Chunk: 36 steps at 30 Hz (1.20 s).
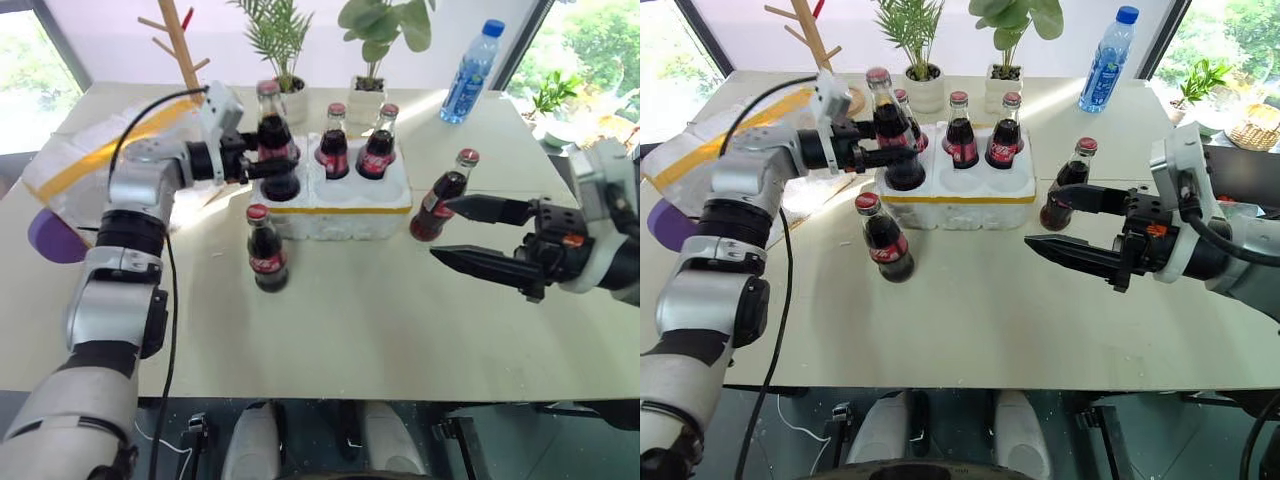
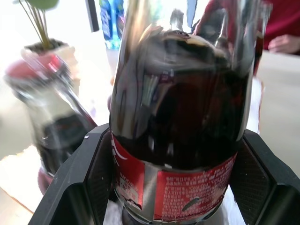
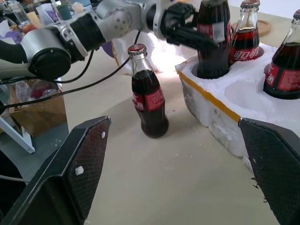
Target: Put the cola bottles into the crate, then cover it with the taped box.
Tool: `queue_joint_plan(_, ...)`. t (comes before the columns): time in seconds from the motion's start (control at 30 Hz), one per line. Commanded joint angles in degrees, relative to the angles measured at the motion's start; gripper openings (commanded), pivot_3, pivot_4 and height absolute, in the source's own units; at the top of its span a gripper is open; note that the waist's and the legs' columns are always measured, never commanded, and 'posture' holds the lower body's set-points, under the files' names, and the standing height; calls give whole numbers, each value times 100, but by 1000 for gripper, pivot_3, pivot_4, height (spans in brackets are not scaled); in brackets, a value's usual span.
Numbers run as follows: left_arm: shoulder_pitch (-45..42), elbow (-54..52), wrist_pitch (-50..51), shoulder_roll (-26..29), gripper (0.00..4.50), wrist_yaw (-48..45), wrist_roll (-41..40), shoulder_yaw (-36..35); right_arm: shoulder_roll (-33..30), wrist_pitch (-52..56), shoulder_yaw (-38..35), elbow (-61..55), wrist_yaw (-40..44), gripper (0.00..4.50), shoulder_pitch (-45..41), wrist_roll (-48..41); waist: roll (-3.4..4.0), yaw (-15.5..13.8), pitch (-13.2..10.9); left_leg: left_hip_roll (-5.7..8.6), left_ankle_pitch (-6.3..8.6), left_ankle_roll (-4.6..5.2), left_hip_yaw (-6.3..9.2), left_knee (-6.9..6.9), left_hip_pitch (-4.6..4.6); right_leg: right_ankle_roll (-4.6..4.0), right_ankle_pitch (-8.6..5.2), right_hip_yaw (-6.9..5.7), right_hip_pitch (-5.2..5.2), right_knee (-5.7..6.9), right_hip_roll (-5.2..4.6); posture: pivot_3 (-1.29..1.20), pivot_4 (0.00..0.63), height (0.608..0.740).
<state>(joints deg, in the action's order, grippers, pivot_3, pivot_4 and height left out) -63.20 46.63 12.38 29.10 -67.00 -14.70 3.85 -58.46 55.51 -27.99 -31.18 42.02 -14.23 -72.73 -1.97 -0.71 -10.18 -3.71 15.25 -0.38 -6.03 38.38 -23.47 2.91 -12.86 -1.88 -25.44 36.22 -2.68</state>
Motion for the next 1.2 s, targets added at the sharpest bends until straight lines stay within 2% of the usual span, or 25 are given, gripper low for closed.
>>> queue_joint_plan(0.03,-112,-193,-192,64,2780,-111,29,-151,-12,-247,-206,126,172,4500,44,155,-1,2,-1,0,0,0,0,3,-1,0,0,0,0,0,0,0,150,740)
queue_joint_plan(0.13,55,-301,-140,-6,2780,-143,72,-151,-9,-362,-66,243,302,4500,3,301,-2,3,-1,0,0,0,1,7,-3,1,1,0,0,0,0,0,150,740)
queue_joint_plan(0.23,237,-343,-94,-73,4273,-95,108,-161,30,-496,219,295,442,4500,-117,517,0,5,0,-1,1,1,1,7,-1,2,1,0,0,2,2,0,150,740)
queue_joint_plan(0.27,295,-358,-79,-81,4454,-69,116,-176,49,-565,332,298,489,4500,-162,622,0,8,0,-2,0,1,2,7,-1,2,1,0,0,3,3,0,150,740)
queue_joint_plan(0.37,454,-458,-5,-49,4454,13,95,-256,159,-783,723,314,546,4500,-338,977,0,26,0,-2,0,1,3,10,2,2,1,0,0,8,5,0,150,740)
queue_joint_plan(0.5,695,-1047,163,272,4454,27,-65,-516,584,-1176,1653,428,333,4500,-743,1888,0,57,0,-7,1,1,4,25,1,2,1,0,0,18,7,0,150,740)
queue_joint_plan(0.6,1177,-2443,1002,1053,4454,-325,-596,-953,1364,-1370,2596,608,72,4500,-1287,2505,-1,199,-1,-12,1,2,6,35,-3,2,1,1,-1,24,11,0,150,740)
queue_joint_plan(0.7,1599,-3364,1736,1646,4454,-471,-1075,-1289,1854,-1494,3110,834,-7,4500,-1574,2992,2,173,-2,-14,2,4,13,40,-1,3,-5,9,-14,58,11,0,150,740)
queue_joint_plan(0.8,2638,-4520,2603,2705,4454,-1007,-1768,-2025,2507,-1809,3854,1236,70,4500,-1859,3593,3,208,-2,-14,4,6,10,45,2,2,-10,9,-17,72,6,0,150,740)
queue_joint_plan(0.9,3728,-5333,2878,3244,4454,-1129,-1995,-2537,2909,-1983,4203,1567,289,4500,-2031,3878,5,161,-4,-15,5,6,9,47,4,-3,-13,10,-21,80,2,0,150,740)
queue_joint_plan(1.07,5065,-6213,2980,3396,4454,-957,-2130,-3251,3443,-2060,4485,2212,493,4500,-2362,4217,7,59,-5,-11,5,4,7,61,2,-24,-25,2,-15,84,-18,0,150,740)
queue_joint_plan(1.2,5553,-6584,2957,3339,4454,-778,-2225,-3481,3734,-2143,4597,2583,618,4500,-2522,4458,8,31,-5,-10,5,4,4,63,2,-26,-25,3,-14,78,-21,0,150,740)
